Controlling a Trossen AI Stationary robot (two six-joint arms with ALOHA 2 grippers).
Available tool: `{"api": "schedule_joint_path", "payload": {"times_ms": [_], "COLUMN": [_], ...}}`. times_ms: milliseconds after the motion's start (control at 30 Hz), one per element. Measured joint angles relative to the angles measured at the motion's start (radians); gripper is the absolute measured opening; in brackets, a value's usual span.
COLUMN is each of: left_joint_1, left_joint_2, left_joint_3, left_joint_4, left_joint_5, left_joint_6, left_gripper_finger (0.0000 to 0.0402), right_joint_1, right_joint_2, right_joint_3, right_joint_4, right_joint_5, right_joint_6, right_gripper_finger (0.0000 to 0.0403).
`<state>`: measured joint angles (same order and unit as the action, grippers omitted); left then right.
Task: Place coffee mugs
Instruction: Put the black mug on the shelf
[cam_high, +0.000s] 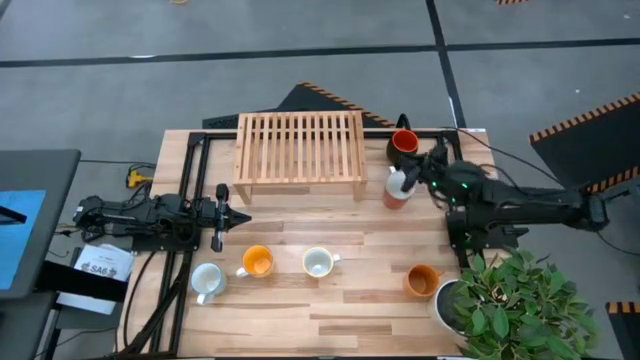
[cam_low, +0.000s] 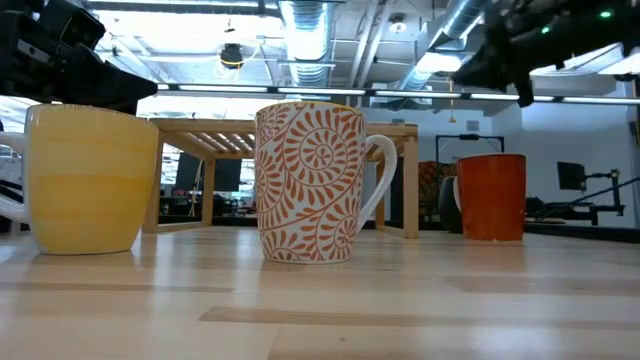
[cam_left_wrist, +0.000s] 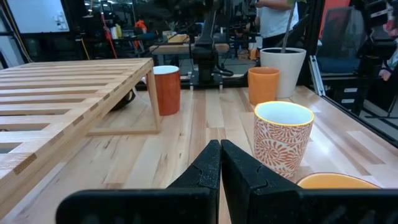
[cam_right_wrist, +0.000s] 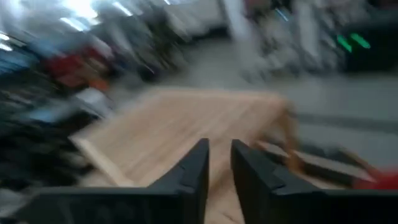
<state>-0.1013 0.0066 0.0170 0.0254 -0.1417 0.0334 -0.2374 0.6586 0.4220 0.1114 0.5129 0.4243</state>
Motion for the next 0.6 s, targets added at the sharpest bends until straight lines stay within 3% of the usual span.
{"api": "schedule_joint_path", "payload": {"times_ms": [133, 233, 367, 600], "left_joint_1": [0.0, 0.0, 0.0, 0.0], "left_joint_2": [0.0, 0.0, 0.0, 0.0], "left_joint_3": [0.0, 0.0, 0.0, 0.0], "left_joint_4": [0.0, 0.0, 0.0, 0.0], "left_joint_5": [0.0, 0.0, 0.0, 0.0], "left_joint_6": [0.0, 0.0, 0.0, 0.0], "left_gripper_finger": [0.0, 0.0, 0.0, 0.0], "right_joint_1": [-0.111, -0.201, -0.301, -0.446], "right_joint_2": [0.108, 0.167, 0.243, 0.386], "right_joint_3": [0.106, 0.14, 0.14, 0.141], "right_joint_4": [-0.345, -0.479, -0.499, -0.45], "right_joint_5": [0.079, 0.084, 0.075, 0.065], "right_joint_6": [0.155, 0.249, 0.338, 0.362], "right_gripper_finger": [0.0171, 0.0218, 0.025, 0.0255]}}
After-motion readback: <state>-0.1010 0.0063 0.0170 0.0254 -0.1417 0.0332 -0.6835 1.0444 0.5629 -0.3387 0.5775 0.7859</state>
